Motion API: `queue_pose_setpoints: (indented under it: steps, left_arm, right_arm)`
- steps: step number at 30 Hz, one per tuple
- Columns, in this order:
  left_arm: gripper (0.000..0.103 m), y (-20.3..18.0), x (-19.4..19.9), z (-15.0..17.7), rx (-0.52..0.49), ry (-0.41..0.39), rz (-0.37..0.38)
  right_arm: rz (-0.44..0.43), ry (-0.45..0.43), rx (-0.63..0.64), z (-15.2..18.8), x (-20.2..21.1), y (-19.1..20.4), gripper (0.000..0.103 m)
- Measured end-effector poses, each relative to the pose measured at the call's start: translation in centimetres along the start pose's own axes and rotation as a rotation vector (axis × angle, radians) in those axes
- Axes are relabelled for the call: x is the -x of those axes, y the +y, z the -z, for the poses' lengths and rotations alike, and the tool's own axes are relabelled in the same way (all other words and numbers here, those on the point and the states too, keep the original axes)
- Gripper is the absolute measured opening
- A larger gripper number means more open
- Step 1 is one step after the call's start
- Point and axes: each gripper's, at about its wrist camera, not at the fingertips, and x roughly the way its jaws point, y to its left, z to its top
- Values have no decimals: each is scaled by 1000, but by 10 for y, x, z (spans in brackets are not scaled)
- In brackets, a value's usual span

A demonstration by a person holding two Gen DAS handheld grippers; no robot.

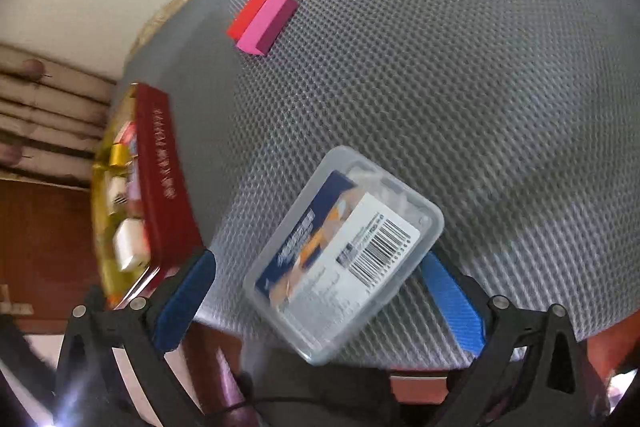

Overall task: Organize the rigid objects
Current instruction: 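Lift the clear toothbrush box with the right gripper toward the tin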

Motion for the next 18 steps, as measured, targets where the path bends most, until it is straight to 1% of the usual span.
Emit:
queue_pose_setpoints:
  steps: [2,3,4,5,6,7,8,10,12,14,16,18]
  left_arm:
    - [52,3,-2,0,7,4,-1]
    - [52,4,-2,0,13,8,-2]
    - [52,7,-4,0,21,14,1]
    - [52,8,-5,0,28,18,4]
    - [52,10,-5,0,36,21,4]
    - [52,13,-6,-1,49,25,2]
    - [52,15,-6,-1,59,27,2]
    - [52,22,-7,-2,92,33,11]
    - [52,26,-8,-2,114,40,20]
    - [52,29,-7,-2,132,40,15]
    - [52,32,-4,-3,146,26,2]
    - [52,34,2,-4,157,-3,-20]
  right_arm:
    - [72,-18,65,-1,-7,17,103]
    - [106,-20,118,0,-12,26,103]
    - [129,-30,166,2,-15,33,102]
    - [122,-40,204,5,-17,37,98]
    - [115,-51,240,6,-17,41,92]
    - [117,-61,281,6,-17,44,76]
    - [109,-65,327,5,-16,47,69]
    - [60,-42,348,-2,-14,46,67]
    - [47,-28,357,-10,-16,42,66]
    - [11,-17,352,-15,-13,39,65]
    - [-8,-35,374,-20,-1,39,65]
    - [-37,-69,396,-26,13,48,65]
